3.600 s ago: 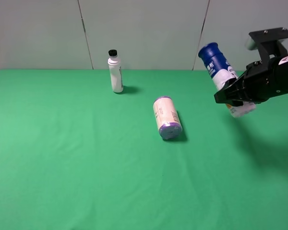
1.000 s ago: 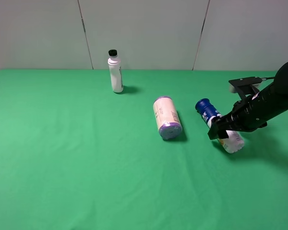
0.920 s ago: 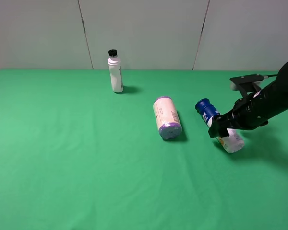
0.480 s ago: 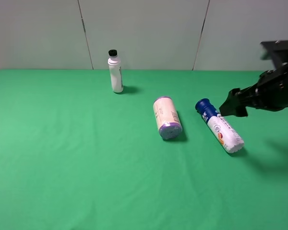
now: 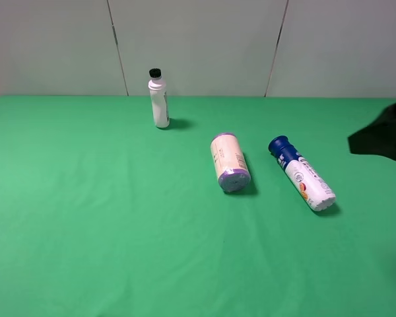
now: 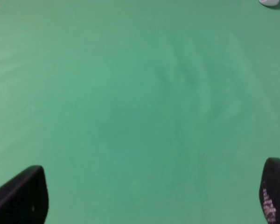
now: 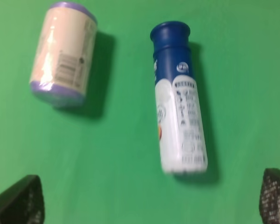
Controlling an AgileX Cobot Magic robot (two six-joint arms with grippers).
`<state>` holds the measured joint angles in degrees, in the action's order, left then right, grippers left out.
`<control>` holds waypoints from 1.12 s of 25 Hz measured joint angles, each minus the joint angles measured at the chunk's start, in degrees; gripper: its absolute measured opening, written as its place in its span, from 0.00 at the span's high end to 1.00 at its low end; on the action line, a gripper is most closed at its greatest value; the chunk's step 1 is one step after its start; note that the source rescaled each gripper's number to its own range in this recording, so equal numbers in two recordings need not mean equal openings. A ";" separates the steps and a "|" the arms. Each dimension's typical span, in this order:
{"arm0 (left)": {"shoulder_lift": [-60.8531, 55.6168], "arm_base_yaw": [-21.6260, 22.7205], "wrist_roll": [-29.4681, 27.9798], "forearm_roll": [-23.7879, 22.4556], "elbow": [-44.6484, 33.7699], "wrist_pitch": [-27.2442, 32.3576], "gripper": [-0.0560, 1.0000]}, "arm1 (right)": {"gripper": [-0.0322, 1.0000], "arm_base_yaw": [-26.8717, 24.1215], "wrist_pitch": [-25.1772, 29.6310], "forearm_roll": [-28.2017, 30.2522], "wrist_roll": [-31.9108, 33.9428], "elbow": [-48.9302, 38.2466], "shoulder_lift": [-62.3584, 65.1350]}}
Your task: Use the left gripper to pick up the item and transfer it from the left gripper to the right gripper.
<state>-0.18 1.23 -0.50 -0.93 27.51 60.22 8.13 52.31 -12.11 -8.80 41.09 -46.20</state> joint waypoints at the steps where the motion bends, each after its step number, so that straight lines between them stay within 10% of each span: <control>1: 0.00 0.00 0.00 0.00 0.00 0.00 0.19 | 0.00 0.00 1.84 0.59 0.96 0.00 2.14; 12: 0.00 0.00 0.00 0.00 0.00 0.00 0.19 | 0.00 0.00 10.66 12.78 14.78 -2.22 26.15; 28: 0.00 0.00 0.00 0.00 0.00 0.05 0.19 | 0.00 0.00 7.10 13.12 11.90 -12.00 43.47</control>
<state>-0.18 1.23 -0.50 -0.93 27.51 60.27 8.13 59.40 1.01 3.10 29.09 -2.73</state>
